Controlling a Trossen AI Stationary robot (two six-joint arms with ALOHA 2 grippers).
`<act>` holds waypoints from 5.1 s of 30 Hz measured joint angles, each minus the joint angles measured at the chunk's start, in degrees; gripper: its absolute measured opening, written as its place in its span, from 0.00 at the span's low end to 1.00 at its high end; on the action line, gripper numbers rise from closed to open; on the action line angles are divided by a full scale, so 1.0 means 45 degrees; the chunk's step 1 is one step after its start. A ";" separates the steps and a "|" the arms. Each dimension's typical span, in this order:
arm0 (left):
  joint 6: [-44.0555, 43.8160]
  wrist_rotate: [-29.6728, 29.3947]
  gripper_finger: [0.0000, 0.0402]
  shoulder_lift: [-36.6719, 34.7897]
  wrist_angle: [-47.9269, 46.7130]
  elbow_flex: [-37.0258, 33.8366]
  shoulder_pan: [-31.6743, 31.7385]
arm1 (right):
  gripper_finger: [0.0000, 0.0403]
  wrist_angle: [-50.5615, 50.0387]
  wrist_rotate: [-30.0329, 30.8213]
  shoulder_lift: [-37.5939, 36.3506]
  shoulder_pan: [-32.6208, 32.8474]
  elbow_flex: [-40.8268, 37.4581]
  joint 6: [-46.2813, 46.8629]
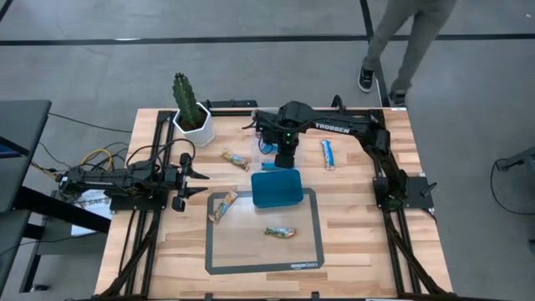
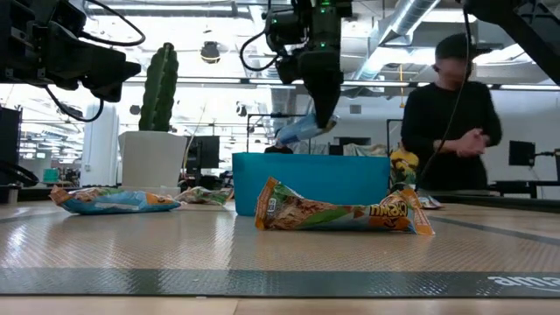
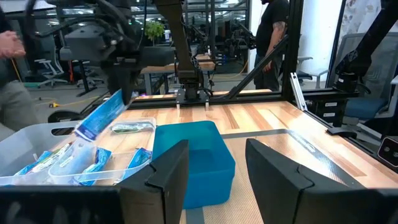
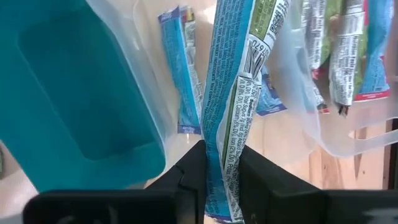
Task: Pick and place Granola Bars by type
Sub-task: Put the blue granola bar into the bottom transparent bin, then put the yellow granola bar into the blue bin
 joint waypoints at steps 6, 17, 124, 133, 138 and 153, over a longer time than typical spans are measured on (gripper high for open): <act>-0.0002 -0.0003 0.38 0.0000 0.0002 0.0001 0.0003 | 0.22 0.0058 -0.0003 -0.0010 -0.0128 -0.0002 0.0153; 0.0000 -0.0003 0.38 0.0000 0.0000 -0.0003 0.0002 | 0.49 0.0070 -0.0049 -0.0114 -0.0134 -0.0002 0.0153; 0.0000 -0.0003 0.38 0.0005 0.0000 -0.0002 -0.0001 | 0.29 1.0131 0.1680 -0.6873 -0.2913 -1.6620 1.0086; -0.0002 -0.0003 0.38 0.0005 0.0003 0.0000 0.0000 | 0.12 1.0769 0.1630 -0.7540 -0.2493 -1.6589 1.0142; 0.0000 -0.0003 0.38 0.0004 -0.0002 -0.0002 -0.0002 | 0.11 1.1602 0.1868 -0.9260 -0.2246 -1.6589 1.0199; 0.0000 -0.0003 0.38 0.0003 -0.0002 -0.0003 0.0002 | 0.12 1.1963 0.0259 -1.0757 0.1403 -1.4203 0.3062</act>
